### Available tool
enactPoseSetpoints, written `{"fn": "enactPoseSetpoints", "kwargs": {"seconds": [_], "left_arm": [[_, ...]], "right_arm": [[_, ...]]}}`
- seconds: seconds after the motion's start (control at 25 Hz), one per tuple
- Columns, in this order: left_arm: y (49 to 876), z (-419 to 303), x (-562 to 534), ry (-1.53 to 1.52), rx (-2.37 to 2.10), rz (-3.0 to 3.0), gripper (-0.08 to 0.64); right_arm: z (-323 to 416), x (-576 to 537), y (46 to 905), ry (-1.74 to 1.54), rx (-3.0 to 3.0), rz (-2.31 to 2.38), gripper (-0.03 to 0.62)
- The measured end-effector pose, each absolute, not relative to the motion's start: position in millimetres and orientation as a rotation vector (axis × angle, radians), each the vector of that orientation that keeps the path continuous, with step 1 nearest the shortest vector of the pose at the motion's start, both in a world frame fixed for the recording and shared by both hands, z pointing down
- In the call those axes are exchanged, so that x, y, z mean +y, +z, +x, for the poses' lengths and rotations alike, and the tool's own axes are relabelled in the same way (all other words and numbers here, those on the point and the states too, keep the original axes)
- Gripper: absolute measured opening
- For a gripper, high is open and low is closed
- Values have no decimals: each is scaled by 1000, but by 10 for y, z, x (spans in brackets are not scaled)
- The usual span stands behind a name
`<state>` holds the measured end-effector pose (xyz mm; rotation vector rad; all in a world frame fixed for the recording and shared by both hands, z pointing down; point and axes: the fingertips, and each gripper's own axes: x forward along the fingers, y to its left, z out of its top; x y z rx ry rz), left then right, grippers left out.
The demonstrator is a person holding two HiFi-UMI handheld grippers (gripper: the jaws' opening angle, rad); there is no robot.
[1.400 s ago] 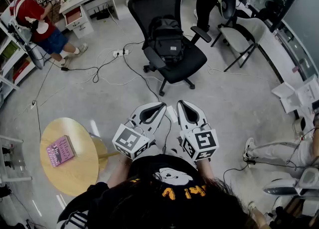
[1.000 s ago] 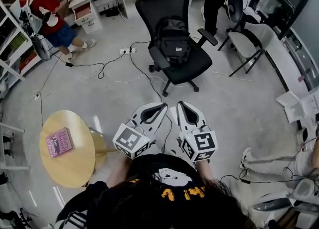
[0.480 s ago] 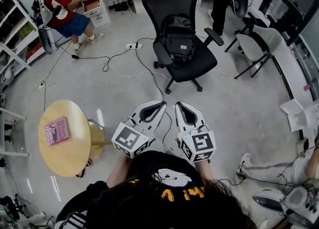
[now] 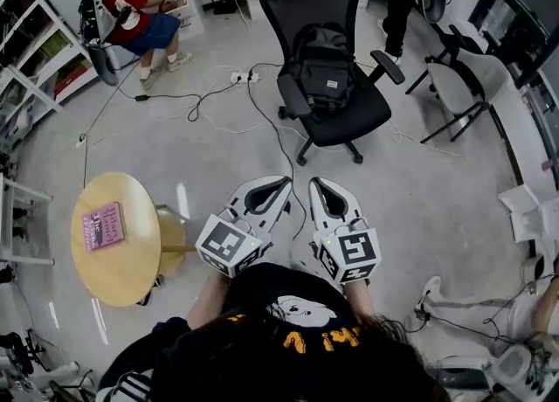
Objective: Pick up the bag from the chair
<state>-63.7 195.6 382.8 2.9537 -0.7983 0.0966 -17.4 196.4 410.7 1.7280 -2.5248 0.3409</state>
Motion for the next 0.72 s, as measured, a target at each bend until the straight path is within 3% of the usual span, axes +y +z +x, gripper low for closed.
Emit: {"fn": "enactPoseSetpoints", "kwargs": {"seconds": [0.72], "left_arm": [[3955,-223,-34,83,-603,2957,9]], "right_arm": [[274,61,4182,405,-2386,1869,6]]}}
